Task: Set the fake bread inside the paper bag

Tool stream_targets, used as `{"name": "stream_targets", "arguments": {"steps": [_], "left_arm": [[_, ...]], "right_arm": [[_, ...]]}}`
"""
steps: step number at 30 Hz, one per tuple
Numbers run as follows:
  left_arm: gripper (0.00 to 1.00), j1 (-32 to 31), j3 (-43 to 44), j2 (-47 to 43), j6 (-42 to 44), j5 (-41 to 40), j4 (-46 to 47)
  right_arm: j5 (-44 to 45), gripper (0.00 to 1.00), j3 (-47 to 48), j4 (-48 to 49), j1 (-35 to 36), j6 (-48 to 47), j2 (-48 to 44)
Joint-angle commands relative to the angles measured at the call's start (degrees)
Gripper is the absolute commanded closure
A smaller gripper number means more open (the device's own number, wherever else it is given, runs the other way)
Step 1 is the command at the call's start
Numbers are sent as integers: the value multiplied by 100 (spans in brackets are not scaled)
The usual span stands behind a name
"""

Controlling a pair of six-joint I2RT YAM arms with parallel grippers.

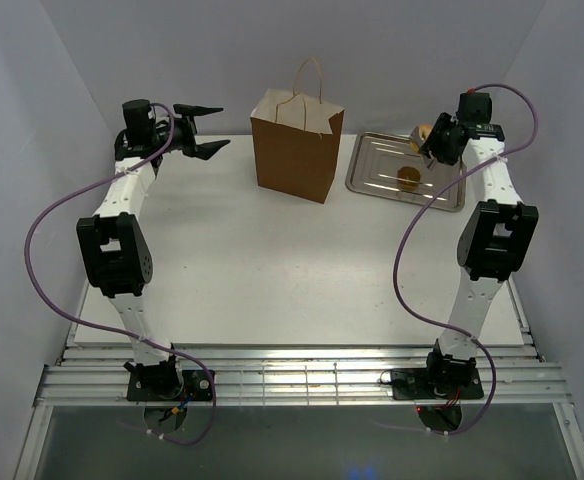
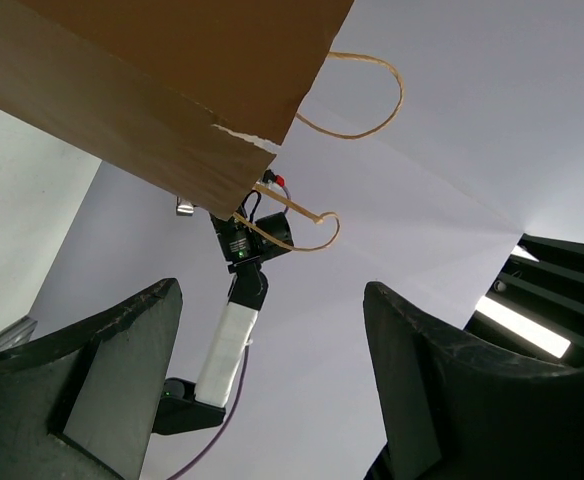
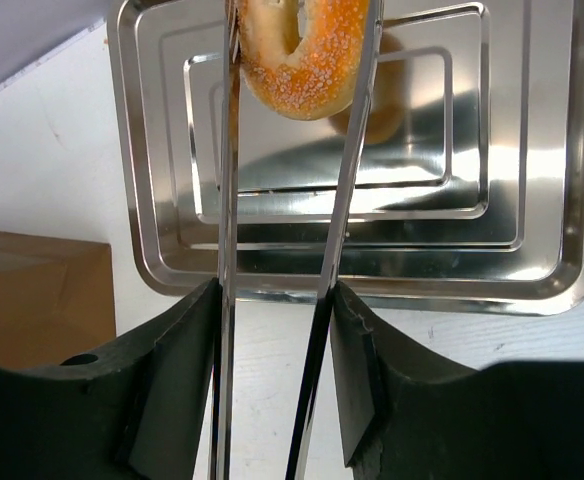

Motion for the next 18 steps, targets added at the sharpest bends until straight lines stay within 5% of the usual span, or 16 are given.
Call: {"name": "stream_targets", "arguments": {"steps": [1,18], "left_arm": [[16,30,-115,-512,132,75,-4],[16,-199,-897,-1092,360,295,-171]], "right_arm": [[-167,71,-153,121,-6,-75,-490],[-502,71,40,-265,504,-216,-1185]]}}
